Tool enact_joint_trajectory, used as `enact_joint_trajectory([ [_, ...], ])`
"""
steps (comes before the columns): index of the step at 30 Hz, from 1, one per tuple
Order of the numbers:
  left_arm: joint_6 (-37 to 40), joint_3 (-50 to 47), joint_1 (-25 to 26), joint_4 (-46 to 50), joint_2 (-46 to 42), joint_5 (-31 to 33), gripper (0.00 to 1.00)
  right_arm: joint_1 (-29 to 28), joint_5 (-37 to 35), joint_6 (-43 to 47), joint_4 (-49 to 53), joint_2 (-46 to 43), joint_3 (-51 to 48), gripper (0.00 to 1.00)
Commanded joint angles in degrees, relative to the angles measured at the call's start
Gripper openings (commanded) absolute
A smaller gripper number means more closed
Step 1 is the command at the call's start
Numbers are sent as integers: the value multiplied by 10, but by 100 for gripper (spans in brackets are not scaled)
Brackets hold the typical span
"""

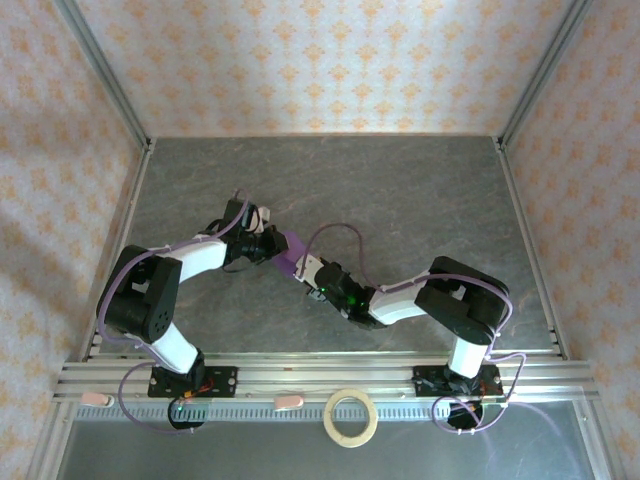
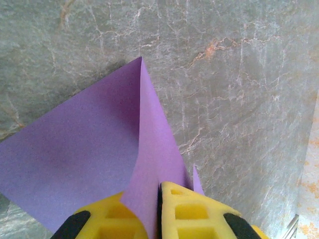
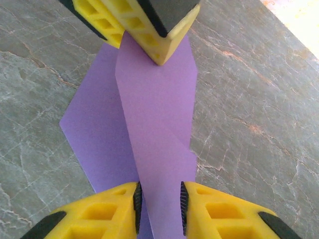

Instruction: Fold a paper plane with a square sheet of paper (pick it up from the middle)

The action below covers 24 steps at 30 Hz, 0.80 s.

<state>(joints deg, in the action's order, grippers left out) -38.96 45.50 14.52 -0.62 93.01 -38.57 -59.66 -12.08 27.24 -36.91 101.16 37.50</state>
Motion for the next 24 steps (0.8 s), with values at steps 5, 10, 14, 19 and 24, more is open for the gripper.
enact_joint_trajectory([
  [5, 13, 17, -5, 9, 1, 0, 13, -4, -16, 1, 4, 7, -8, 29],
  [10, 13, 18, -5, 10, 2, 1, 13, -4, -31, 4, -3, 11, -12, 30],
  [14, 14, 16, -5, 11, 4, 1, 13, -1, -36, 5, -9, 17, -9, 31],
  [19, 15, 16, -5, 12, 6, 2, 12, 0, -21, 1, -11, 18, -4, 23],
  [24, 15, 17, -5, 12, 7, 3, 13, 1, -12, -8, -14, 12, -8, 20],
])
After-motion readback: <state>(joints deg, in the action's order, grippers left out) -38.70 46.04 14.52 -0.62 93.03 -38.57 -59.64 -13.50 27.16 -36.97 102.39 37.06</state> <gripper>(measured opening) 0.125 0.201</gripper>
